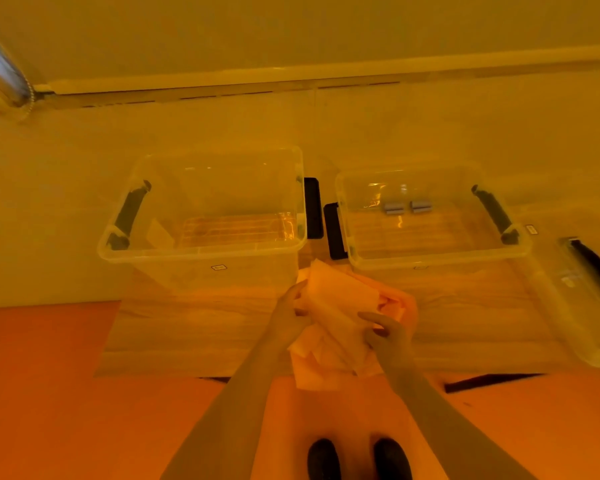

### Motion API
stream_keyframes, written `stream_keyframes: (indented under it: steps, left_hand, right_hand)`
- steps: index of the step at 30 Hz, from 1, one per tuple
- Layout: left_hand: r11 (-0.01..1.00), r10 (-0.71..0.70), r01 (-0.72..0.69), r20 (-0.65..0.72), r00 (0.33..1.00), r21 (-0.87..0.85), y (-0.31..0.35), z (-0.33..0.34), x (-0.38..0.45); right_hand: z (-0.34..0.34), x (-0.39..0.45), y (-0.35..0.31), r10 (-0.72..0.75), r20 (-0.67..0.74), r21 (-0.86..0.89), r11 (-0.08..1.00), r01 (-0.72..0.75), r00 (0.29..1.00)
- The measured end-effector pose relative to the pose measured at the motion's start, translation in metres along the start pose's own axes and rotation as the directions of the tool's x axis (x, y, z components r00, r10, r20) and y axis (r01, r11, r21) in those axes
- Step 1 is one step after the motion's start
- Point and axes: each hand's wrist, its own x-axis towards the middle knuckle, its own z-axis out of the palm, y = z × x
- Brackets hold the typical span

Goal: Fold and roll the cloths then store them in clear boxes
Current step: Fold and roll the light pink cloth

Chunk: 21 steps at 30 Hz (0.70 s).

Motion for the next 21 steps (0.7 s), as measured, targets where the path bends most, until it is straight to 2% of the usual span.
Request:
stream_keyframes:
  steps: [4, 9, 21]
  left_hand:
    - [0.995, -0.01, 0.01, -0.002, 1.0, 0.101, 0.001, 0.002, 0.001]
    - [0.989, -0.012, 0.013, -0.012, 1.0, 0.146, 0.001, 0.003, -0.004]
    - [0.993, -0.009, 0.017, -0.069, 0.998, 0.12, 0.0, 0.005, -0.014]
  right_hand:
    - [-0.004, -0.001, -0.001, -0.025, -0.013, 0.006, 1.0, 0.026, 1.0]
    - [-0.008, -0.003, -0.008, 0.0, -0.034, 0.075, 0.997, 0.003, 0.999]
    - [-0.019, 0.011, -0.011, -0.051, -0.063, 0.079, 0.995, 0.056, 0.997]
